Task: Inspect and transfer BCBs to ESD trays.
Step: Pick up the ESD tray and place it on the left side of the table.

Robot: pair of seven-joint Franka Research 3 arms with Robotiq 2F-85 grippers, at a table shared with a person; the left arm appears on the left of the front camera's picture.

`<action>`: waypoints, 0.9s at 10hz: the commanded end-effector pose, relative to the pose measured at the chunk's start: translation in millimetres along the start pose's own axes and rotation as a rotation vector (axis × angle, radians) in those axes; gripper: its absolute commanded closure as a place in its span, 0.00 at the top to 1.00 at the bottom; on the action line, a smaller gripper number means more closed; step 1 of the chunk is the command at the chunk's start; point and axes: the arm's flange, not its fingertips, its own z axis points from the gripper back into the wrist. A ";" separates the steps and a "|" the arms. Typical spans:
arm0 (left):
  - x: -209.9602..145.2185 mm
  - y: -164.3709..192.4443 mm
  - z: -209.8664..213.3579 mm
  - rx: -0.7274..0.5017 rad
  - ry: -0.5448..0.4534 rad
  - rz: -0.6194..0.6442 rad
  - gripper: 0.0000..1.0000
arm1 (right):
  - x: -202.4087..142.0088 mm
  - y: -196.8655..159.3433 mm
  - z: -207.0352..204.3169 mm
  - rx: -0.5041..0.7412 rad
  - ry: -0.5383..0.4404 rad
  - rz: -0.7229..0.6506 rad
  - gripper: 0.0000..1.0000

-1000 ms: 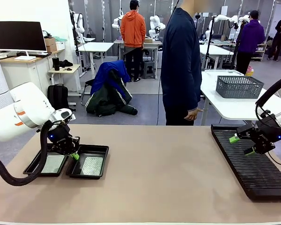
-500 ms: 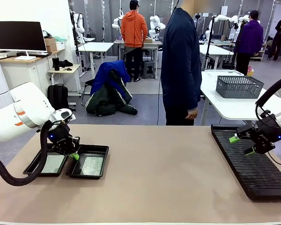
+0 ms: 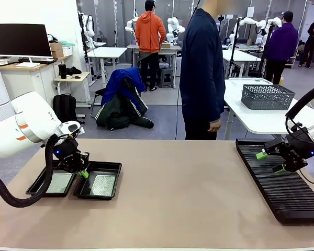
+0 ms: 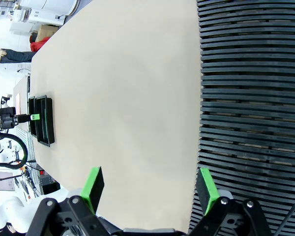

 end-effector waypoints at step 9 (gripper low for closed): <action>-21.0 -48.8 52.2 0.240 -0.040 0.016 0.78 | 0.2 1.7 1.1 -0.005 -0.003 -0.021 1.00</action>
